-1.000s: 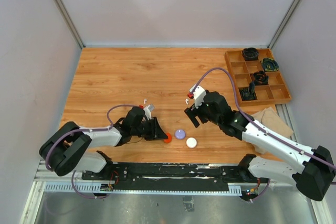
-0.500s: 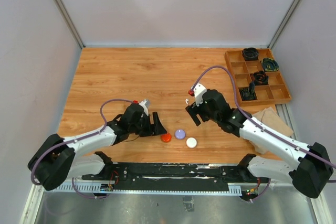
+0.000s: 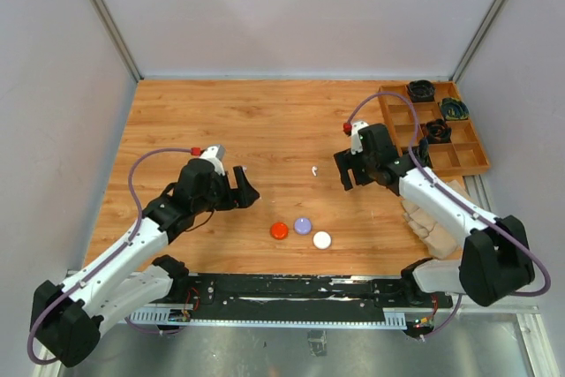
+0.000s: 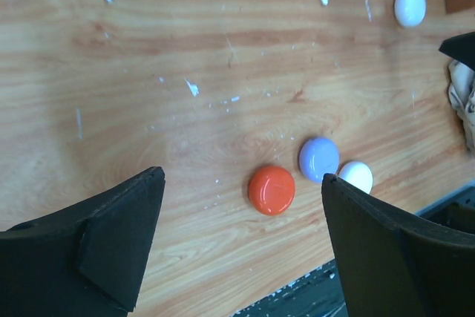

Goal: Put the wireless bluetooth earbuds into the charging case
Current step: Pick up the earbud from the center of the board.

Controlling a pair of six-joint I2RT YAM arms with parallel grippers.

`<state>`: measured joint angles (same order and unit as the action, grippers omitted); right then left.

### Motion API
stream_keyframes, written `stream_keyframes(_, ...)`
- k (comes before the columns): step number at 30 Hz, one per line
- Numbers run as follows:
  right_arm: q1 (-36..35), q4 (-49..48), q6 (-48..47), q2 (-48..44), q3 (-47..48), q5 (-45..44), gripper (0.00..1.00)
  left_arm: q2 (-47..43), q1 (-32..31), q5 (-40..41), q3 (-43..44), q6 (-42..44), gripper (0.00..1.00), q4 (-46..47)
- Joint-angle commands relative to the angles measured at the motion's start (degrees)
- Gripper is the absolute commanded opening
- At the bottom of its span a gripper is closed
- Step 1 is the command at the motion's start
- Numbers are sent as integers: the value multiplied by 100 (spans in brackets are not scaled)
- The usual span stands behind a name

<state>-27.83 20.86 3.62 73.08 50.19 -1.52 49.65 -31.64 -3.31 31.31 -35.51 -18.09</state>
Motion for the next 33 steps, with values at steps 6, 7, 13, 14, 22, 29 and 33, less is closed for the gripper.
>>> stream_keyframes(6, 1227, -128, 128, 1081, 534, 915, 77, -212, 96, 888, 986, 1619, 91, -624)
stream_keyframes(7, 1306, -174, 130, 1214, 566, 946, 76, -202, 96, 958, 1012, 1758, 92, -582)
stream_keyframes(13, 1542, -293, -111, 1876, 847, 1173, 76, -243, 96, 1025, 696, 2187, 91, 26)
stream_keyframes(14, 1557, -269, -216, 1983, 894, 1155, 76, -237, 96, 990, 638, 2188, 91, 82)
stream_keyframes(22, 1647, -59, -692, 2565, 1120, 1427, 74, -203, 114, 941, 473, 2306, 91, 72)
stream_keyframes(29, 1640, 306, -690, 2627, 1162, 1801, 66, -281, 173, 833, 456, 2338, 91, 116)
stream_keyframes(33, 1614, 310, -670, 2563, 1086, 1785, 60, -319, 188, 803, 431, 2329, 91, 120)
